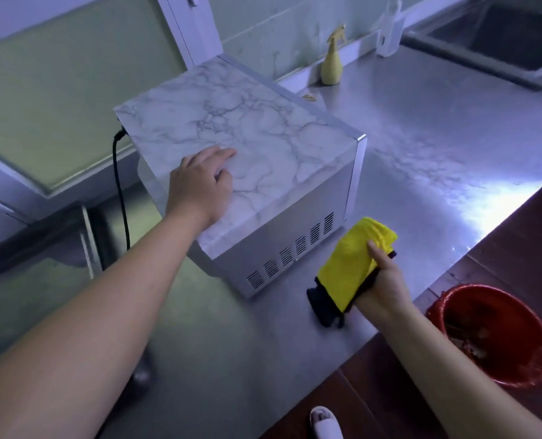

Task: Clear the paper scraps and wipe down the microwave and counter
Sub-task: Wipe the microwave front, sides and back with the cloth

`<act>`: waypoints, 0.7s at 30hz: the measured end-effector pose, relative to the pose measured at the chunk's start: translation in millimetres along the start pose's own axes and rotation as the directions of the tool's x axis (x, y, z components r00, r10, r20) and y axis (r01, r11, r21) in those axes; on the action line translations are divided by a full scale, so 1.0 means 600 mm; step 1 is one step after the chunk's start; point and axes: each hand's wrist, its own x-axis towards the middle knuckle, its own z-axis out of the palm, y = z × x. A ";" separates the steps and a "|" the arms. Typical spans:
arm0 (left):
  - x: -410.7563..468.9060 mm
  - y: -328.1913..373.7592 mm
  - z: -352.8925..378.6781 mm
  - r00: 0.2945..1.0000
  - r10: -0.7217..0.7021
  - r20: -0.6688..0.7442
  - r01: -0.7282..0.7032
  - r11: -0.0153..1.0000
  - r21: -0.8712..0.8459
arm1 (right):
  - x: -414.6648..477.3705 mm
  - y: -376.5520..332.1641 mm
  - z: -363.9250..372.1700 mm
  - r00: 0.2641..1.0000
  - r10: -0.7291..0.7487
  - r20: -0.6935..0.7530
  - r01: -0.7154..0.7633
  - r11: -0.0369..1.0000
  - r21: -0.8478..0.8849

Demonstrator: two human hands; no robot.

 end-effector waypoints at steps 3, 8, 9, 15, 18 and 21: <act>0.001 0.000 0.000 1.000 0.004 0.004 -0.004 1.000 -0.003 | 0.050 -0.076 0.046 0.932 -0.357 -0.056 0.347 0.928 -0.137; 0.003 -0.004 0.005 1.000 0.002 -0.006 -0.002 1.000 -0.010 | 0.102 -0.092 0.161 0.766 -0.637 0.091 0.610 0.675 -0.416; 0.004 -0.006 0.006 1.000 0.000 -0.008 0.000 1.000 -0.013 | 0.107 -0.081 0.176 0.751 -0.654 0.095 0.627 0.661 -0.412; 0.004 -0.005 0.007 1.000 0.007 -0.001 -0.007 1.000 -0.009 | 0.077 0.039 0.188 0.682 -0.727 0.079 0.689 0.603 -0.403; 0.004 -0.007 0.007 1.000 0.010 -0.008 -0.010 1.000 -0.005 | 0.042 0.145 0.185 0.682 -0.722 0.115 0.693 0.588 -0.416; 0.004 -0.008 0.008 1.000 0.009 -0.007 -0.009 1.000 -0.012 | 0.003 0.240 0.181 0.674 -0.706 0.216 0.715 0.551 -0.430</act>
